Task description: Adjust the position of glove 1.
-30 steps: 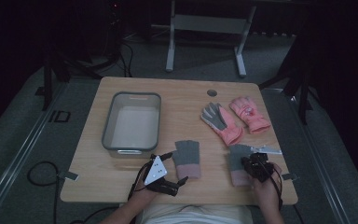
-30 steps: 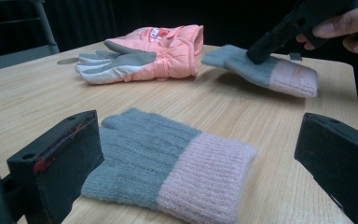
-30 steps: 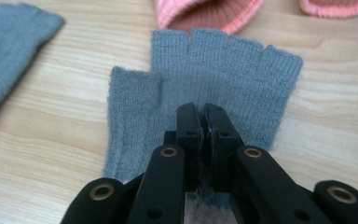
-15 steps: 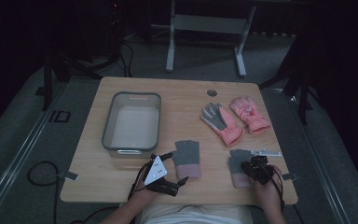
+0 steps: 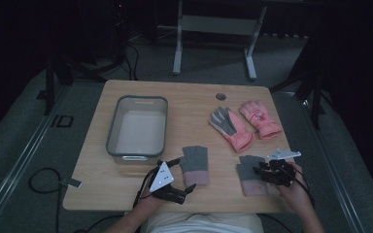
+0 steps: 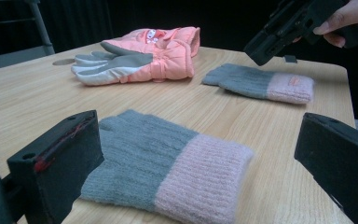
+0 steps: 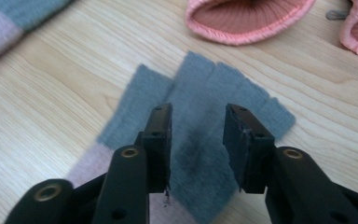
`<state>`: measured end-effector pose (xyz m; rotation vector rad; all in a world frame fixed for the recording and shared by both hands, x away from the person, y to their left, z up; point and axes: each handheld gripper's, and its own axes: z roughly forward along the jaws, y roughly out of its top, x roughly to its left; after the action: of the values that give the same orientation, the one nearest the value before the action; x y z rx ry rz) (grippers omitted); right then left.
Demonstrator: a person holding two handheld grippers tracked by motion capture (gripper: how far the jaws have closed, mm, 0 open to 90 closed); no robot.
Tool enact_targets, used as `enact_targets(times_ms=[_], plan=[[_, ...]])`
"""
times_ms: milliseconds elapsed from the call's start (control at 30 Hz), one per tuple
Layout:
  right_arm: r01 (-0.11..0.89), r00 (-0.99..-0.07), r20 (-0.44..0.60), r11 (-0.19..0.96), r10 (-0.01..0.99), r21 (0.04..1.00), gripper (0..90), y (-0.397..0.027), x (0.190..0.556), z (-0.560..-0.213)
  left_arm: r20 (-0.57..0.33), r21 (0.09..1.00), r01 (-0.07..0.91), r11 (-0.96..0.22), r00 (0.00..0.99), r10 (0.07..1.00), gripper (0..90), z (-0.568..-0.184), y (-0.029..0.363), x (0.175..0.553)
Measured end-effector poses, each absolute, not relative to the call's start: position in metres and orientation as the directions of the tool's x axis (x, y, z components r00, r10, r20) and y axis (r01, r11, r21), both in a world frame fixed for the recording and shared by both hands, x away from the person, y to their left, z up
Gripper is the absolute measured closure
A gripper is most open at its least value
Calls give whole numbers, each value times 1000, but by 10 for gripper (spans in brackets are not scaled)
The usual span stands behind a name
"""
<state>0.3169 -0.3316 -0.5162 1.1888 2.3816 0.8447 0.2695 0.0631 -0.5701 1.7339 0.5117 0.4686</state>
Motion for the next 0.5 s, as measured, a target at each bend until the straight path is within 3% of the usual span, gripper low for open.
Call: enact_targets(times_ms=[267,400,500], plan=[[628,-585,-40,484,810,609,578,-331,316,-530,43,977,86,-196,819,572,1,-570,63,269],[649,-571,-28,472,820,596,601,-330,316,-537,42,976,88,-198,820,571,1,-570,63,269],[654,-556,-44,469,830,594,686,-328,315,-539,41,975,91,-201,821,569,1,-570,63,270]])
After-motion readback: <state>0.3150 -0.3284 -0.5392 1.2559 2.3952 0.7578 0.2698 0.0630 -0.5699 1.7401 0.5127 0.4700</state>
